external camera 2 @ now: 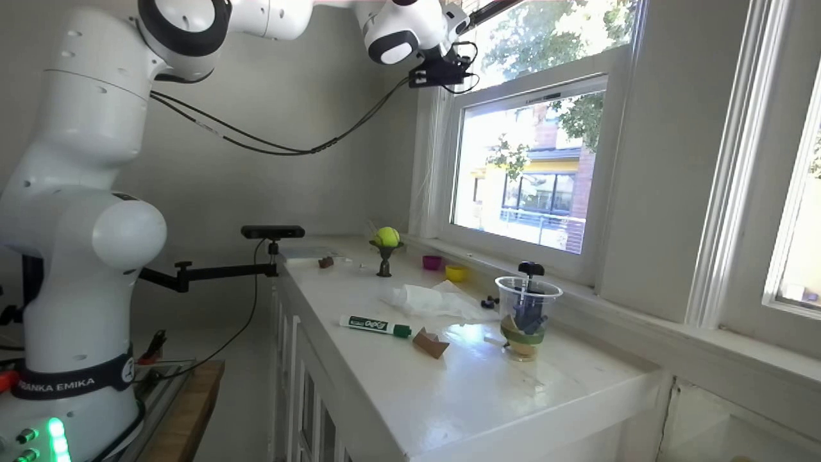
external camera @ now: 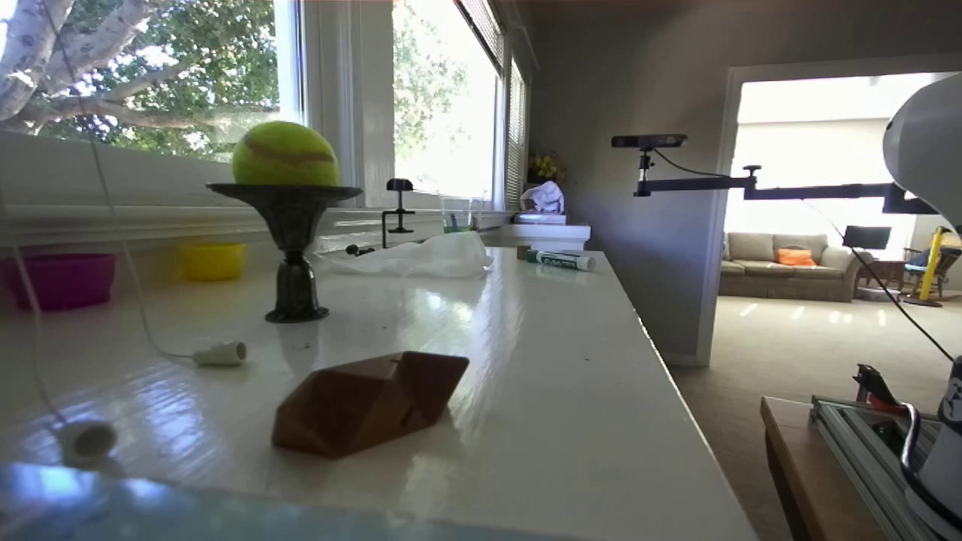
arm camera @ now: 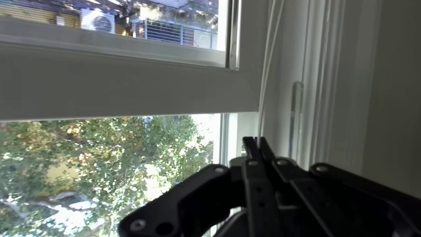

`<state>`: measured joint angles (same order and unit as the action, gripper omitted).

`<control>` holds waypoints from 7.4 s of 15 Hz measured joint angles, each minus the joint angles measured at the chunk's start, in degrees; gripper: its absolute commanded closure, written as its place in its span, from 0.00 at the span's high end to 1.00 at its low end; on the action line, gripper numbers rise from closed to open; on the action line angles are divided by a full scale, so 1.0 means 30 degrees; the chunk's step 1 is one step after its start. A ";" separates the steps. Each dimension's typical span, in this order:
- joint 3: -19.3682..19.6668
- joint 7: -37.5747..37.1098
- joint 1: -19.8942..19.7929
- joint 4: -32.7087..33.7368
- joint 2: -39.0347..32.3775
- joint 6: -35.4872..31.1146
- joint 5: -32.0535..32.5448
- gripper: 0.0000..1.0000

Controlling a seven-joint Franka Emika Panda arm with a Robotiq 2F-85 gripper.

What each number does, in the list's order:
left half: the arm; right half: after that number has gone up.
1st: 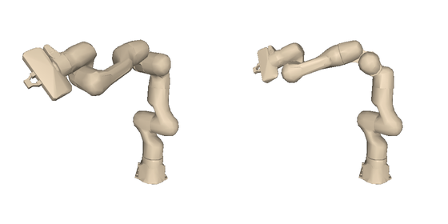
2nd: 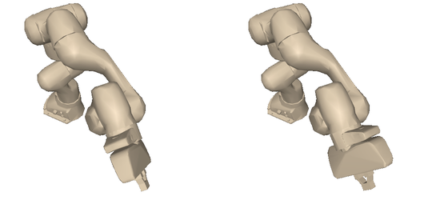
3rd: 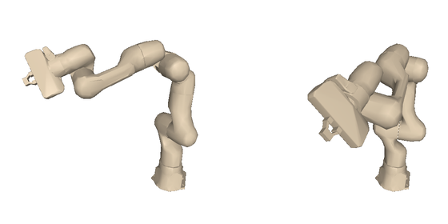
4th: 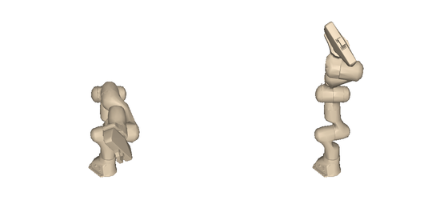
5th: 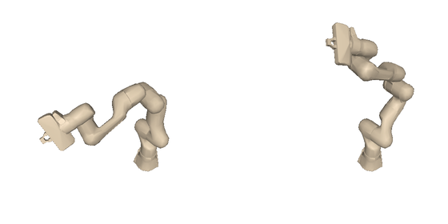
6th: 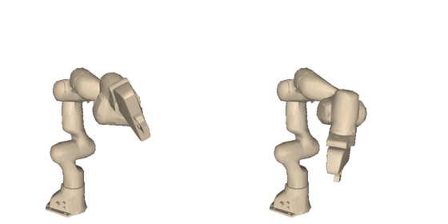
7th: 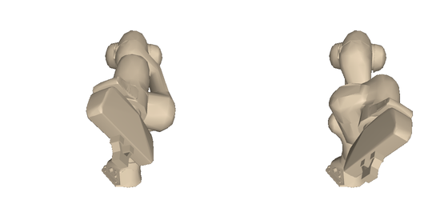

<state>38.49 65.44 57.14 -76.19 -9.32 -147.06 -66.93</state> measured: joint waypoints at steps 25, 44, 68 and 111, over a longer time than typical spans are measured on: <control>-0.2514 -0.8834 -0.0561 -0.7586 0.6295 -0.7966 0.9717 0.01; -0.3166 -0.5608 -0.0209 -0.2953 0.5989 -0.4882 1.1582 0.01; -0.5856 -0.3572 -0.3601 -0.1358 0.3761 0.1133 0.7010 1.00; -0.8032 -0.1594 -0.6093 -0.4060 -0.0519 -0.1106 0.1293 0.23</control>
<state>14.40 60.66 38.86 -88.37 -10.87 -150.38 -63.05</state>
